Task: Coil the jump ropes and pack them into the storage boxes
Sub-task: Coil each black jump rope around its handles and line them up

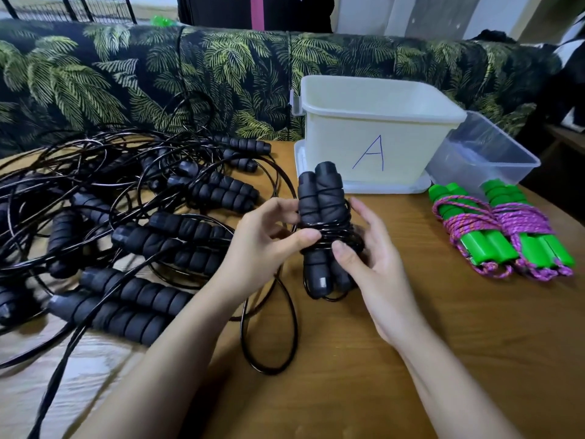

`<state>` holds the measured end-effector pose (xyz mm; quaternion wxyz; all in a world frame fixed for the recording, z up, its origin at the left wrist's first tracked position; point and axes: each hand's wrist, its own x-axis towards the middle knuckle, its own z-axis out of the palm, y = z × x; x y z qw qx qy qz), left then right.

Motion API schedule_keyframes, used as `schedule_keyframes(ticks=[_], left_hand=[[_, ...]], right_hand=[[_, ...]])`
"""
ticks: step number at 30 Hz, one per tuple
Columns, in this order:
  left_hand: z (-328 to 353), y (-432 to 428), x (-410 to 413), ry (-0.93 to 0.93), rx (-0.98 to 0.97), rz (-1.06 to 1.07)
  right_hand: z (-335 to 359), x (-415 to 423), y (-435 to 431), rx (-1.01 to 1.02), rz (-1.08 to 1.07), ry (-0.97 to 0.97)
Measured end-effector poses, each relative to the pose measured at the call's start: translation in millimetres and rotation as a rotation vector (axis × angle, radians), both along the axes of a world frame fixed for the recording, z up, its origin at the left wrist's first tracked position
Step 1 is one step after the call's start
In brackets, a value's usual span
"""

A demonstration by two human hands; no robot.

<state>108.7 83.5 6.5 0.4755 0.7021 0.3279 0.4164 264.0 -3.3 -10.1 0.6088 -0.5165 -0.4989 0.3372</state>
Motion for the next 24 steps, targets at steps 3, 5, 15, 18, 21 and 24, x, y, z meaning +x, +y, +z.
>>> schedule_keyframes(ticks=[3,5,15,18,21,24], left_hand=[[4,3,-5,-0.03,-0.016,-0.07],[8,4,-7,-0.072,-0.029,-0.099],[2,-7,7,-0.214,-0.038,0.015],[-1,-11,9,-0.204,0.018,0.084],[-3,-11,9,-0.197,0.068,0.144],[0,-14,9,-0.154,0.142,0.128]], right_hand=[[5,1,0,-0.033,0.024,0.138],[10,2,-1,-0.048,0.074,0.288],[-1,4,3,0.047,-0.198,-0.109],[-4,4,2,0.113,-0.252,-0.237],[-8,-3,1,0.102,-0.223,-0.398],[-8,-9,0,0.001,-0.253,-0.575]])
